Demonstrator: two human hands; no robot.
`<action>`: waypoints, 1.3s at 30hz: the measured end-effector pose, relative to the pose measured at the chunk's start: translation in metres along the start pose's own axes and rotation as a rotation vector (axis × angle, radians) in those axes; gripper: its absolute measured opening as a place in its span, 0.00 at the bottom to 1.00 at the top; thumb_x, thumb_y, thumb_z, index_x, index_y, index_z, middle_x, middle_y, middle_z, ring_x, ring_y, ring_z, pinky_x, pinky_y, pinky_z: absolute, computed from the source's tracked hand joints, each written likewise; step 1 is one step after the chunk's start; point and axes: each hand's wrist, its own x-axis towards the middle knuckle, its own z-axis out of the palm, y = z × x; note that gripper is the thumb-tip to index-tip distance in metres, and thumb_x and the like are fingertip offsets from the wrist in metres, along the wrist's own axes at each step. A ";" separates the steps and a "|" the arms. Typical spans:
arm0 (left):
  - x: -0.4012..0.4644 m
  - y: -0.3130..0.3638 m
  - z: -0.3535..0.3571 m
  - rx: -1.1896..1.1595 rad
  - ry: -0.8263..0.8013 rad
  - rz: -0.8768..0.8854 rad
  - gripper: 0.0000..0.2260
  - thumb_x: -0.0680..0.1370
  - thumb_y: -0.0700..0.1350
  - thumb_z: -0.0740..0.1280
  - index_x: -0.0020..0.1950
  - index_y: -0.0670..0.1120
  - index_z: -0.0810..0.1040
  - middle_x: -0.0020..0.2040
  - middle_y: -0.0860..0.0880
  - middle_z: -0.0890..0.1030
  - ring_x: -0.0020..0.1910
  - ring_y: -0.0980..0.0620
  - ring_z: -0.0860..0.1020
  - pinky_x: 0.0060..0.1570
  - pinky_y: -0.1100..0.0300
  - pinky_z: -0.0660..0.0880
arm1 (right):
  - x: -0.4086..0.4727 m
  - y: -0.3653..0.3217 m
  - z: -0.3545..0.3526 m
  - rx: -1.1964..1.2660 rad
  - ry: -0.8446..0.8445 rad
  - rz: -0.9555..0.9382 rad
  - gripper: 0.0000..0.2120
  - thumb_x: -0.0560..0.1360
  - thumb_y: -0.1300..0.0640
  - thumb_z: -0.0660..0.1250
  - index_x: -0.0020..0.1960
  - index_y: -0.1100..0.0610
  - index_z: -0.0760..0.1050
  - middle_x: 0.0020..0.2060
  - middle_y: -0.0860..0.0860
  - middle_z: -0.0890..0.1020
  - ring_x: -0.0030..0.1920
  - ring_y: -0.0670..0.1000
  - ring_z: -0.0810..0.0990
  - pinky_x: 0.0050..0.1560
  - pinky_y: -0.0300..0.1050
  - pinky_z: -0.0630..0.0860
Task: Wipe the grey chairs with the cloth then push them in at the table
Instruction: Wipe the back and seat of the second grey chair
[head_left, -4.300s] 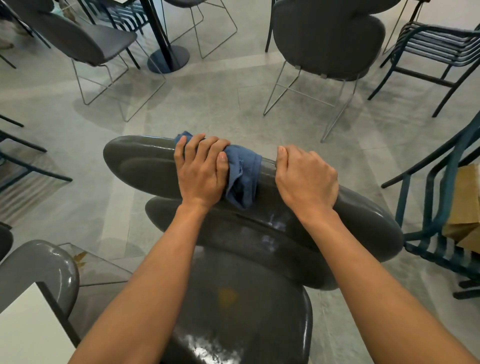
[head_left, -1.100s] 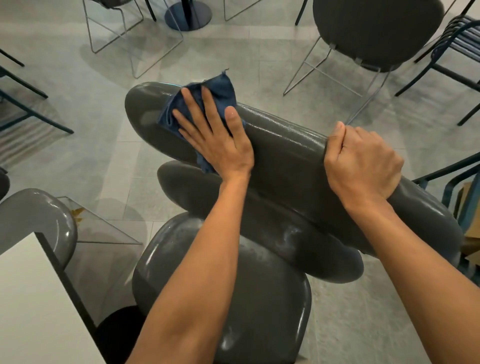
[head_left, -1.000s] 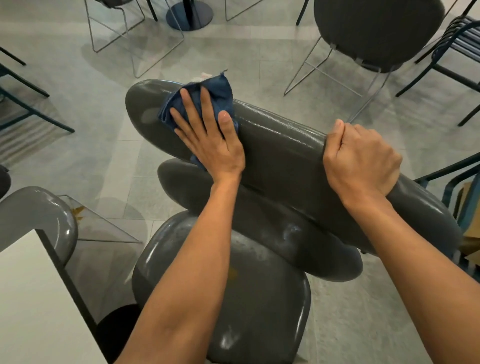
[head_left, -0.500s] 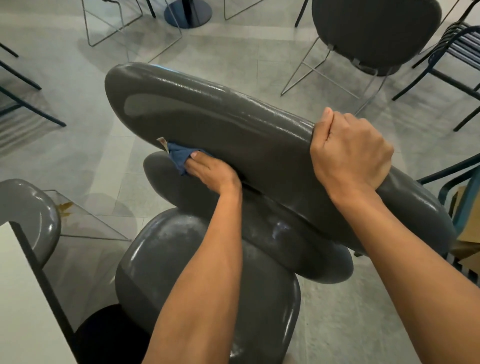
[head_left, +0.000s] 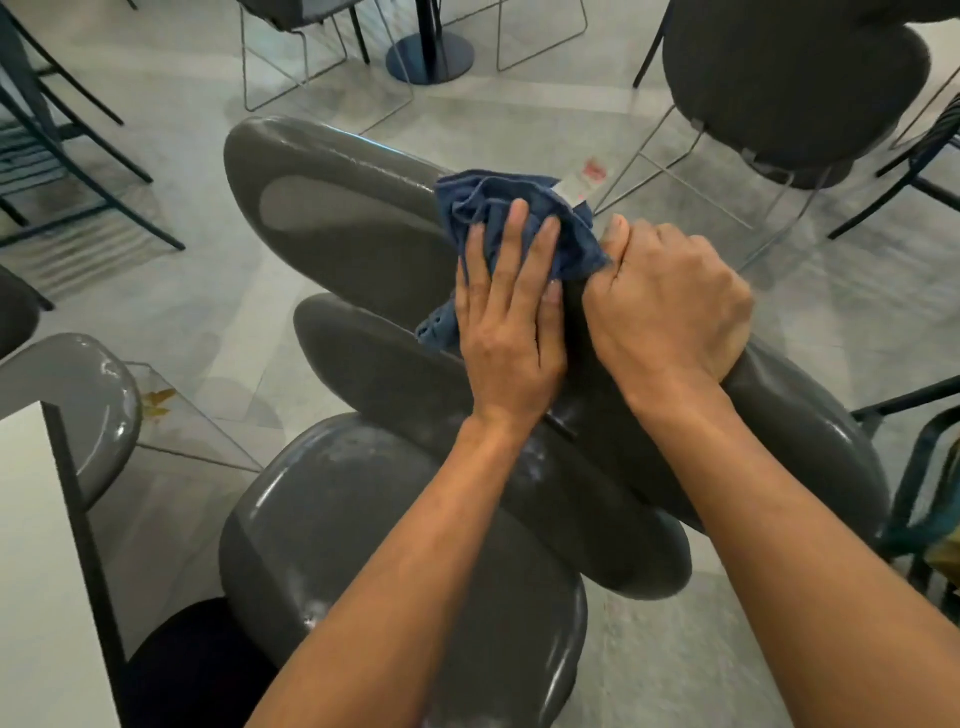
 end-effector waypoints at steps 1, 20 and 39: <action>-0.007 -0.005 0.001 0.032 -0.013 0.022 0.19 0.87 0.46 0.56 0.77 0.44 0.65 0.77 0.36 0.68 0.79 0.31 0.60 0.77 0.34 0.58 | 0.000 0.000 0.000 -0.003 0.006 -0.005 0.26 0.85 0.47 0.46 0.49 0.56 0.81 0.44 0.55 0.84 0.40 0.55 0.76 0.39 0.48 0.62; -0.031 -0.016 -0.002 -0.025 -0.168 -0.035 0.26 0.87 0.57 0.45 0.81 0.45 0.60 0.83 0.43 0.55 0.82 0.42 0.42 0.79 0.34 0.45 | 0.000 -0.001 -0.014 -0.023 -0.089 0.044 0.27 0.85 0.46 0.47 0.55 0.56 0.82 0.50 0.58 0.84 0.46 0.60 0.79 0.43 0.49 0.61; -0.039 -0.018 0.003 0.116 -0.120 0.210 0.24 0.87 0.54 0.47 0.84 0.56 0.49 0.82 0.45 0.56 0.81 0.32 0.49 0.78 0.33 0.47 | -0.089 0.109 -0.081 0.377 -0.356 0.199 0.18 0.84 0.40 0.48 0.65 0.45 0.71 0.54 0.45 0.77 0.51 0.50 0.73 0.51 0.52 0.71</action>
